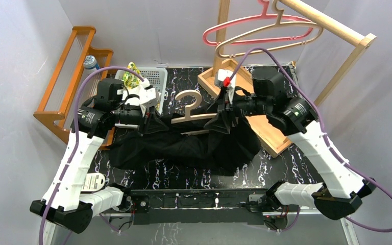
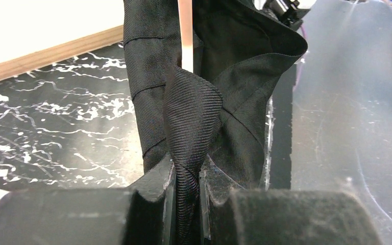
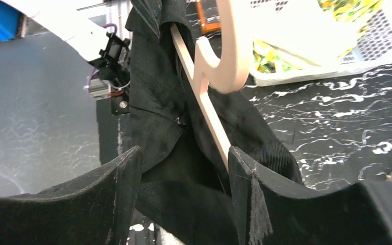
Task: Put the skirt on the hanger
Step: Hang the skirt on the hanger, then adjust the skirt on the hanger.
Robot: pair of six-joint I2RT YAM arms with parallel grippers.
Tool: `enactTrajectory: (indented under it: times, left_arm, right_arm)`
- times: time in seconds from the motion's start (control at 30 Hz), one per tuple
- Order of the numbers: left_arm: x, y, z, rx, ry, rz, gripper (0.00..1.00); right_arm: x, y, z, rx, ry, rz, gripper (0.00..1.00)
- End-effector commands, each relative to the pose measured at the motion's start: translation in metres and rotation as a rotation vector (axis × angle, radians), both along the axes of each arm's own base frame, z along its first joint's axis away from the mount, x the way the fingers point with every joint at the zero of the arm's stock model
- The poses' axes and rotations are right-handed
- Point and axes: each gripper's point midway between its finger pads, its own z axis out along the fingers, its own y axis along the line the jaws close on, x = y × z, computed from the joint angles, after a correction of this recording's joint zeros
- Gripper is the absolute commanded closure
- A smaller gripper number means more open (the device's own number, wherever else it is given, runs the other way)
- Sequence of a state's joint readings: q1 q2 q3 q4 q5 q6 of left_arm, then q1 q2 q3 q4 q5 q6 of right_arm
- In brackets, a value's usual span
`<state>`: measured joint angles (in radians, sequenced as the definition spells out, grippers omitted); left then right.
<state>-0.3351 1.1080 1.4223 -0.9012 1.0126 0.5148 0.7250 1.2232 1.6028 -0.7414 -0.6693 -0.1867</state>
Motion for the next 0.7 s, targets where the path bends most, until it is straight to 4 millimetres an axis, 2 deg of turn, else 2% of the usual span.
enactTrajectory:
  times: [0.0,0.2,0.33,0.47,0.57,0.67]
  left_arm:
    - [-0.002,0.006,0.045,-0.042,-0.197,0.017,1.0]
    - [0.0,0.009,0.069,-0.047,-0.282,0.036,1.0]
    - [-0.004,0.01,0.082,-0.065,-0.322,0.04,1.0]
    - [-0.006,0.009,0.084,-0.074,-0.324,0.031,1.0]
    - [-0.01,0.004,0.086,-0.103,-0.308,-0.006,1.0]
    - [-0.01,-0.001,0.084,-0.124,-0.274,-0.036,1.0]
  right_arm:
    - [0.007,-0.014,0.035,0.091,-0.116,-0.125,0.29]
    - [0.009,-0.04,0.059,0.14,-0.222,-0.258,0.28]
    - [0.014,-0.067,0.053,0.13,-0.266,-0.393,0.27]
    - [0.013,-0.088,0.051,0.139,-0.292,-0.483,0.26]
    - [0.01,-0.089,0.056,0.151,-0.284,-0.485,0.26]
    - [0.005,-0.078,0.059,0.139,-0.251,-0.416,0.26]
